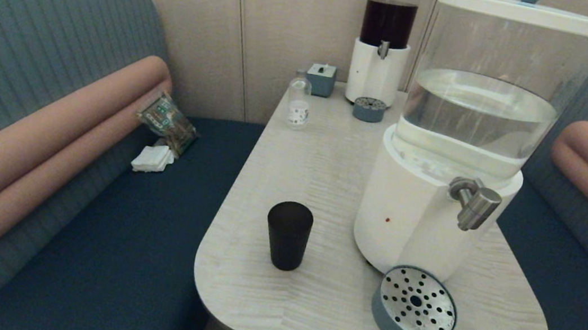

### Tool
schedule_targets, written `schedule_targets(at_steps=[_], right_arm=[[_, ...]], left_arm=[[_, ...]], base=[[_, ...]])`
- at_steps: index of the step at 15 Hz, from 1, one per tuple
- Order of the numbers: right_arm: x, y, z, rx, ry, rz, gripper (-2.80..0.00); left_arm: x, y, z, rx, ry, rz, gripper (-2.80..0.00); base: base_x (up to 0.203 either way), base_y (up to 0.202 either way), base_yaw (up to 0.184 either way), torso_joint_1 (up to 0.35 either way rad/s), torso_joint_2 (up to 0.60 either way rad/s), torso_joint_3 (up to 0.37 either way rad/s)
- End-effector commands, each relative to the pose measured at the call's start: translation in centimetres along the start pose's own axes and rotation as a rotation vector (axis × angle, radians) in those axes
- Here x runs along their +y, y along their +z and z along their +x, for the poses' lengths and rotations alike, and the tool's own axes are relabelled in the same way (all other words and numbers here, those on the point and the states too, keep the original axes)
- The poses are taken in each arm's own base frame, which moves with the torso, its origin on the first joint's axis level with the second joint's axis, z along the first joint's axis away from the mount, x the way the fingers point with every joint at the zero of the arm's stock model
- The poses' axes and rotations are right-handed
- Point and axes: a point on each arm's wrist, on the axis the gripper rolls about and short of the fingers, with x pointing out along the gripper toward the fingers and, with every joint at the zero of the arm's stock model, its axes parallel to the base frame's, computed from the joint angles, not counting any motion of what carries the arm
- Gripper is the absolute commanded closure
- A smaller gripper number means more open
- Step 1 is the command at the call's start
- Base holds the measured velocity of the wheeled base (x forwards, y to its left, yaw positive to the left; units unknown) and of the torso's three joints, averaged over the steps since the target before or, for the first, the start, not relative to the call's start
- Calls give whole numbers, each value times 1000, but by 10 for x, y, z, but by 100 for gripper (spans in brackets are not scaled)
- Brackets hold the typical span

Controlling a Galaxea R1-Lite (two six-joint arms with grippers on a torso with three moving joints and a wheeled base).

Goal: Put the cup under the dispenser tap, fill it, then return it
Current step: Pick up the cup

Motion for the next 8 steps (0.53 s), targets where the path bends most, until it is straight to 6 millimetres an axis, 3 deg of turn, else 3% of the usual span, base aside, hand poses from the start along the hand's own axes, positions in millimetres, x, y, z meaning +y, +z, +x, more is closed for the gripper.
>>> schedule_targets(at_steps=[1, 4, 8], right_arm=[[0, 0, 0, -1, 1, -2, 0], [0, 0, 0, -1, 1, 0, 0], [0, 0, 0, -1, -1, -2, 0]], left_arm=[[-1, 22, -6, -68, -34, -33, 0], [-3, 91, -9, -141, -88, -165, 0], [-5, 164, 30, -68, -154, -274, 0]], base=[[0, 0, 0, 0, 0, 0], [0, 0, 0, 0, 0, 0], [0, 0, 0, 0, 0, 0]])
